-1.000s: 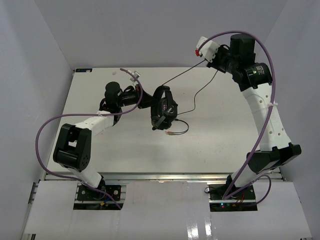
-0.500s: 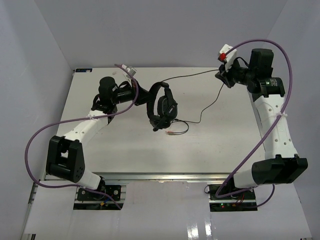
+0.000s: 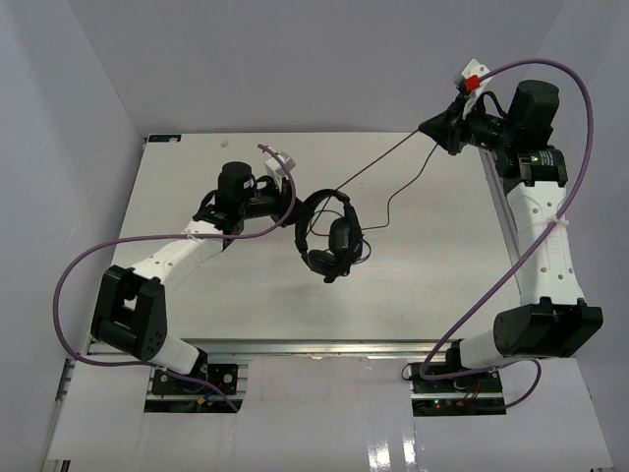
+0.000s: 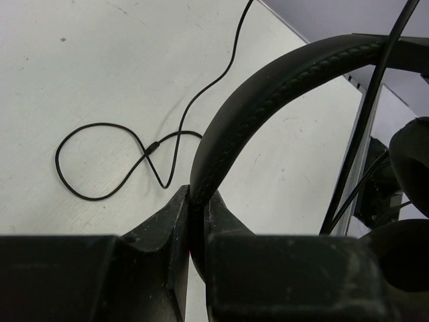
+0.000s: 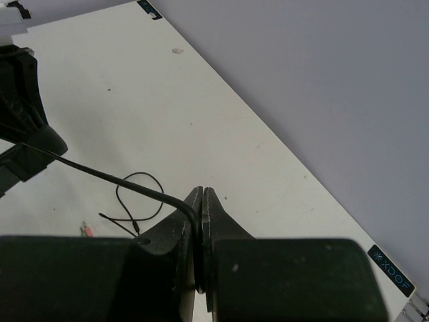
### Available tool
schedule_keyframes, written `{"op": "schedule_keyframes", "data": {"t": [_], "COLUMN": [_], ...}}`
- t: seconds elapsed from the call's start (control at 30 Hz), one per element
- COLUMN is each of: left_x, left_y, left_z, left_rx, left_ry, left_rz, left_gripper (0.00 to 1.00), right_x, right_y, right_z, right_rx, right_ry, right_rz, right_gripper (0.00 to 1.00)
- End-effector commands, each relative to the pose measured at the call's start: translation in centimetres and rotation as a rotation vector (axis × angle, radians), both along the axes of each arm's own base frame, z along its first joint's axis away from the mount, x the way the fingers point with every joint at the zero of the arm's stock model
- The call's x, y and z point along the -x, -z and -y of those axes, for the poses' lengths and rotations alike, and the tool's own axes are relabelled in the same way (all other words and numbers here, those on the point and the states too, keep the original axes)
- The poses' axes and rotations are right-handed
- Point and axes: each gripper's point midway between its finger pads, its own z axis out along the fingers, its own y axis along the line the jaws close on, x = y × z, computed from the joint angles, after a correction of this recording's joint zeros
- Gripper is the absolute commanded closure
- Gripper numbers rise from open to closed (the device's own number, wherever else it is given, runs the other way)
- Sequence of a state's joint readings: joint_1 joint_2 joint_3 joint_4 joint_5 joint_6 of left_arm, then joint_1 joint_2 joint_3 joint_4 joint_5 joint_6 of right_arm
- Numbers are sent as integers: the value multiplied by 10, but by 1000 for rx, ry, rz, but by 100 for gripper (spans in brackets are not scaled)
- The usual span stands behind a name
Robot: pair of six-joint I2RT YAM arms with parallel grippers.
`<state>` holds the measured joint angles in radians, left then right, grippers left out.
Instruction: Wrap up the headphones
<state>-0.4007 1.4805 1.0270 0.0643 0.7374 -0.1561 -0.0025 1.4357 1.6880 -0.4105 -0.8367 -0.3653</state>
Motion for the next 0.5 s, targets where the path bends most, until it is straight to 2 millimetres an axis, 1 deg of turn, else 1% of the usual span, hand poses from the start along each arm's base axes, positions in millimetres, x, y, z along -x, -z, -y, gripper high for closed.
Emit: {"op": "schedule_keyframes", "data": {"t": [0.0,0.13,0.27,0.37,0.47], "left_x": [12,17,19,19,22], "left_y": [10,24,33,35,31], "left_z": [-5,-3,0,1,1], "left_rx": [-60,-102,-124,-133,-122], "left_ry": [-2,6,13,13,25], "left_rz": [26,12,4,1,10], "left_gripper": [100,100,100,100,100], "right_x": [-5,-5,-2,-3,-8], "right_y": [-20,-23,-26,-25,-17], "right_z": [2,0,-3,-3,1], "right_rx": [-52,-77,-90,-92,-82], "right_ry": [-4,-21,-43,-42,-11], "right_rz": [55,52,53,52,43], "right_gripper": [92,92,92,92,92]}}
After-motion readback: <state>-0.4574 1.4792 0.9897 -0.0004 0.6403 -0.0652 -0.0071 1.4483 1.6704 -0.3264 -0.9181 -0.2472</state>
